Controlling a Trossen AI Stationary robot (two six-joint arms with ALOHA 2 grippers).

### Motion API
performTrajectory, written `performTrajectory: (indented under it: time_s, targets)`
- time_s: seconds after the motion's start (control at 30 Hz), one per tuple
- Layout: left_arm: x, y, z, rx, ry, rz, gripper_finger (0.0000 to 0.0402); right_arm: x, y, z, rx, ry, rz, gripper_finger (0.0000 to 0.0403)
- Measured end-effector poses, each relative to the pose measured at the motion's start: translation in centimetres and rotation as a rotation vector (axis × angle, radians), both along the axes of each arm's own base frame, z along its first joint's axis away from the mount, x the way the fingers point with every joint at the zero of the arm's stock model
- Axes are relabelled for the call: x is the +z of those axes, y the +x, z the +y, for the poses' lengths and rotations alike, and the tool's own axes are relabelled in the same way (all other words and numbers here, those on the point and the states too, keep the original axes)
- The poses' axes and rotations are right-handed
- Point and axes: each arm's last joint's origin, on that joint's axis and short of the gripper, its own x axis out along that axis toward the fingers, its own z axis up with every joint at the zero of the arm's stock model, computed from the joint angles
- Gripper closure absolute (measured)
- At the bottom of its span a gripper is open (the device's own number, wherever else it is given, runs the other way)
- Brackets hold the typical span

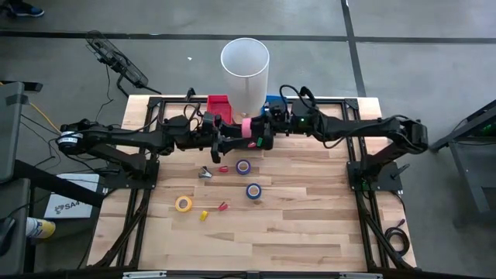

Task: Pick and place Stapler, Stapler remover, tape
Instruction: Put the pink tape into the red bin

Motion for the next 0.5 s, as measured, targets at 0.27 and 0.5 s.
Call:
performTrajectory:
  time_s: [0.27,0.5]
  targets:
    - [-0.08,0.02,0.0,-0.005,-0.001,0.008,0.0177,-0.94,0.85,-0.23,-0.018,0.041,-0.006,0.0372]
    - [-0.12,0.03,-0.02,-0.017,-0.01,0.012,0.0197,-1.0,0.91,-0.28,-0.038,0.048,-0.007,0.0372]
